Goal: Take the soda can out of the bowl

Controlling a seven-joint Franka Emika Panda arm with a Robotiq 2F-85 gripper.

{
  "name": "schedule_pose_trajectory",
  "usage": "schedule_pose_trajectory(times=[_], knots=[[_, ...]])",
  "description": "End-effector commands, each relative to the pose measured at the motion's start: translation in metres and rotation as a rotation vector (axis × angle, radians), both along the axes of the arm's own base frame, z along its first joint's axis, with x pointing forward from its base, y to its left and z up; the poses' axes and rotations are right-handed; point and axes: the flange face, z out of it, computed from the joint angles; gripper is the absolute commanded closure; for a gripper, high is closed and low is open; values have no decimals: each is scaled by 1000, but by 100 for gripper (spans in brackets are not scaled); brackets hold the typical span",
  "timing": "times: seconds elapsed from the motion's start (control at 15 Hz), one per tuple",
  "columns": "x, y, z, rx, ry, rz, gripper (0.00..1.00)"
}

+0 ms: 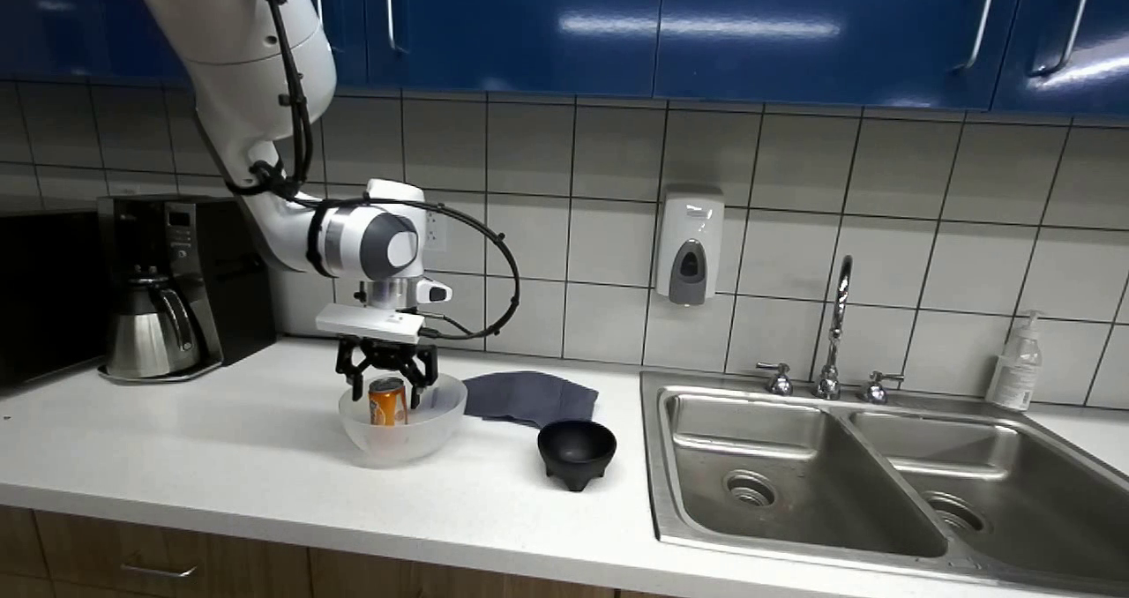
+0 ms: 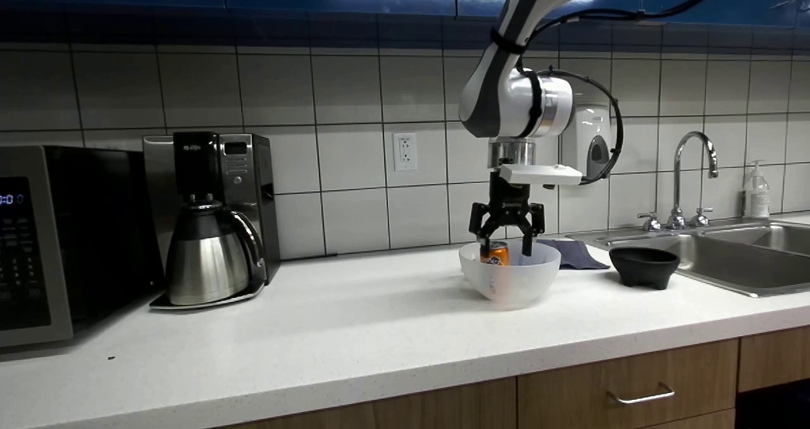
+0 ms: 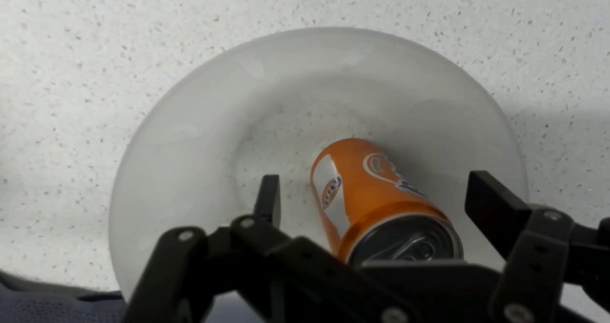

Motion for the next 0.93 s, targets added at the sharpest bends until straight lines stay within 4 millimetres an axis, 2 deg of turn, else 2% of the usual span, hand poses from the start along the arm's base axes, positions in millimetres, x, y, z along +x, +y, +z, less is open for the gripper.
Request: schedule_pose_trajectory(times=[0.0,0.67,0.73,0.87], knots=[[15,5,-6,-8,18,2,0],[26,9,-24,-7,36,5,0],[27,9,-26,-6,38,5,25],[28,8,-28,-5,41,5,34]])
